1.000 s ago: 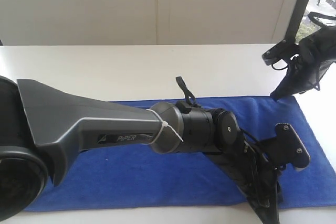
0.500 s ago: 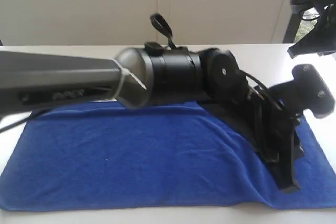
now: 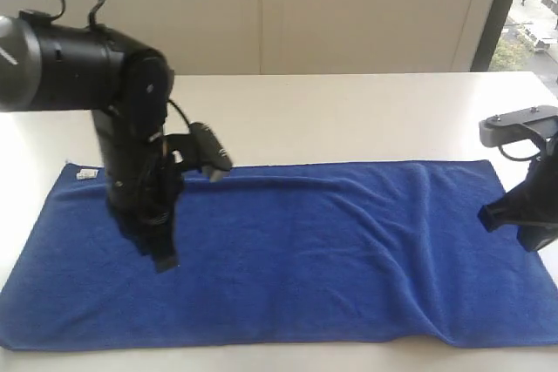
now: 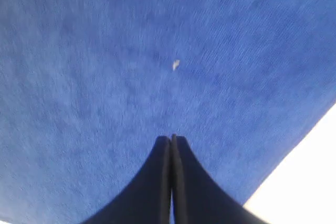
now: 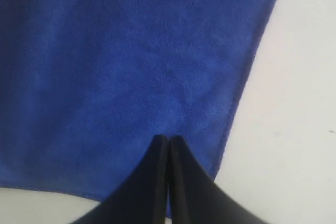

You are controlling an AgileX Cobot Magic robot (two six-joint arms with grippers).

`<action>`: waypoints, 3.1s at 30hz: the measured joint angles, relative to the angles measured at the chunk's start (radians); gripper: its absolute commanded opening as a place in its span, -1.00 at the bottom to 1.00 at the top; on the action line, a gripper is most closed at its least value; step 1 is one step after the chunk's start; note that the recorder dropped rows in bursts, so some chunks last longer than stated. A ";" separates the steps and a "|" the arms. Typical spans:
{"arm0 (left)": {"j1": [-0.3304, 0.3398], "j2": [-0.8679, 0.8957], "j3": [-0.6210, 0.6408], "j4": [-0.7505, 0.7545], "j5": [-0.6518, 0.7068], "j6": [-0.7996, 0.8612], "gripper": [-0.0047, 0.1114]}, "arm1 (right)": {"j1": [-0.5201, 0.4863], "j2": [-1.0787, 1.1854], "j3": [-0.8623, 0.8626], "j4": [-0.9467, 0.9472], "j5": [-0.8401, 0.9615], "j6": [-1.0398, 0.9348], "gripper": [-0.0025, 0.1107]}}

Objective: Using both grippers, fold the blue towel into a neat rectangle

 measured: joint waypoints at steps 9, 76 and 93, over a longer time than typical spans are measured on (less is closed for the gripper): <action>0.135 -0.035 0.323 0.004 -0.141 -0.006 -0.92 | 0.000 0.000 0.032 0.021 -0.073 -0.006 -0.96; 0.515 0.208 0.097 0.218 -0.913 -0.139 -0.92 | 0.000 0.000 0.032 0.075 -0.118 -0.008 -0.96; 0.518 -0.012 0.101 0.082 -0.702 -0.139 -0.92 | 0.000 0.000 0.032 0.076 -0.216 -0.004 -0.96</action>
